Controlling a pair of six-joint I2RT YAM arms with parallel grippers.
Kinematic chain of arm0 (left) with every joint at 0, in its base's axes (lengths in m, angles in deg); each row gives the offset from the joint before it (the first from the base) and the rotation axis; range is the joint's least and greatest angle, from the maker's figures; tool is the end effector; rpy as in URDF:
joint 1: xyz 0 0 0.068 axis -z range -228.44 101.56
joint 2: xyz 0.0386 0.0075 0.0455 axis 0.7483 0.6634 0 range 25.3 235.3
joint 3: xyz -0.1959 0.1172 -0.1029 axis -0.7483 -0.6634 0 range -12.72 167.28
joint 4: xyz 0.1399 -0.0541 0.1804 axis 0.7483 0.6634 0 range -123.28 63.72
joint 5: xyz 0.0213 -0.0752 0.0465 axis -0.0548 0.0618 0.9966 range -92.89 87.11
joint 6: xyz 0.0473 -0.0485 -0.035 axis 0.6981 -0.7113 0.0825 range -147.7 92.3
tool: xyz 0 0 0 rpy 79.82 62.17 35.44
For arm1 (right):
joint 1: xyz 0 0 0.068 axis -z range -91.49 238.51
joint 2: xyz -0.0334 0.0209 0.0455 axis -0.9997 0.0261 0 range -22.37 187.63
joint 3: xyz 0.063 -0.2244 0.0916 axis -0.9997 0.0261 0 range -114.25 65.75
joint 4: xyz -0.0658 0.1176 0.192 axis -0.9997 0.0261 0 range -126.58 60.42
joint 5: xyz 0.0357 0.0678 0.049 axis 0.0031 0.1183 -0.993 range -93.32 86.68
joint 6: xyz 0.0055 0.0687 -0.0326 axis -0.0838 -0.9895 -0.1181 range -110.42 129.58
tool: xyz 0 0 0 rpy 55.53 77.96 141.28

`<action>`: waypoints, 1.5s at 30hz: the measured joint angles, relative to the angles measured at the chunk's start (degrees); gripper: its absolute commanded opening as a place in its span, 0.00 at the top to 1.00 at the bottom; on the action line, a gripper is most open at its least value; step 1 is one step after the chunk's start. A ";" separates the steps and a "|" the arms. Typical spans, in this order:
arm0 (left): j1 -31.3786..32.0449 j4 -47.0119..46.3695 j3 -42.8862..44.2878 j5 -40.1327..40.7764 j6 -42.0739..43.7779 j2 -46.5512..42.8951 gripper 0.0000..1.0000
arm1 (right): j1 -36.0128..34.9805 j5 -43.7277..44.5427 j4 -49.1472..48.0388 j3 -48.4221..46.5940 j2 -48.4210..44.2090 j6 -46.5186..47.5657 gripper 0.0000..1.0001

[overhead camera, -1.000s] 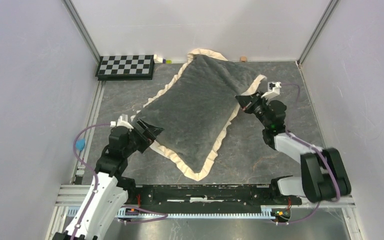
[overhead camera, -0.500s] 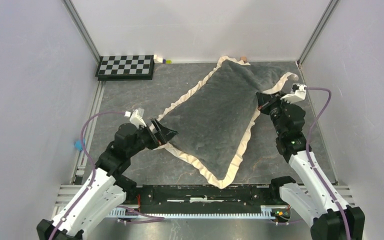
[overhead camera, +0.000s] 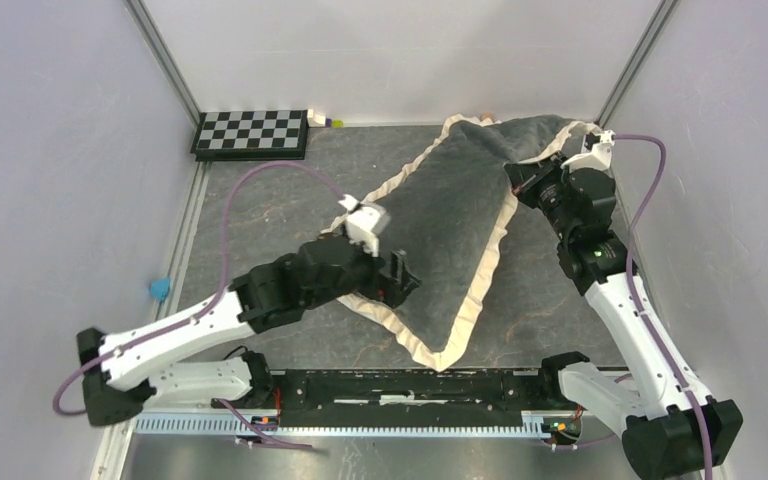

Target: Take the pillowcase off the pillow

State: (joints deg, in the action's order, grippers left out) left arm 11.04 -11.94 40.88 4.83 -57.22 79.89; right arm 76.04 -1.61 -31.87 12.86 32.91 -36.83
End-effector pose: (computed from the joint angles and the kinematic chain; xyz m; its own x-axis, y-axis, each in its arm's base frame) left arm 0.1218 -0.1898 0.3136 -0.5574 -0.0159 -0.8301 0.5928 0.6924 -0.4114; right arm 0.2335 0.0497 0.3452 -0.2186 0.6931 -0.6869 -0.0413 0.6967 0.7161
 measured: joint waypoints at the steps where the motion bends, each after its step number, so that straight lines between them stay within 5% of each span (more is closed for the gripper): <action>1: 2.82 1.03 2.36 2.10 1.40 2.21 0.01 | -0.22 0.00 0.46 -0.50 0.20 -0.31 1.00; 8: 15.15 8.04 16.48 13.20 8.02 18.10 0.00 | -0.94 -0.31 1.03 -1.31 1.53 -1.66 1.00; 16: 12.57 13.49 18.86 16.48 8.13 30.58 0.05 | -0.94 0.07 1.92 -1.31 1.36 -1.84 1.00; 18: 11.54 13.70 18.67 15.41 8.13 31.36 0.23 | -0.94 0.55 3.28 -1.31 0.98 -1.57 1.00; 22: 8.41 11.47 16.28 9.16 8.11 29.33 0.89 | -1.03 2.01 5.55 -1.31 -0.28 -0.55 1.00; 23: 7.67 11.02 15.52 7.65 8.24 28.52 0.97 | -1.05 2.40 6.21 -1.31 -0.87 -0.15 1.00; 30: 6.49 8.39 12.96 0.17 9.33 23.30 0.98 | -1.22 6.19 9.68 -0.90 -5.64 3.45 1.00; 38: 4.33 -3.54 12.57 -23.15 3.65 18.95 0.98 | -1.36 12.09 16.61 -10.86 -5.64 11.23 1.00; 45: -16.59 -17.84 8.41 -43.17 -11.76 11.72 0.98 | -1.53 6.05 14.47 -28.68 8.13 13.44 0.93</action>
State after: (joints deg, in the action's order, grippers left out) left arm -5.55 -29.77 49.30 -38.33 -68.98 91.60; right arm 74.51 4.45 -17.40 -15.81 41.04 -23.39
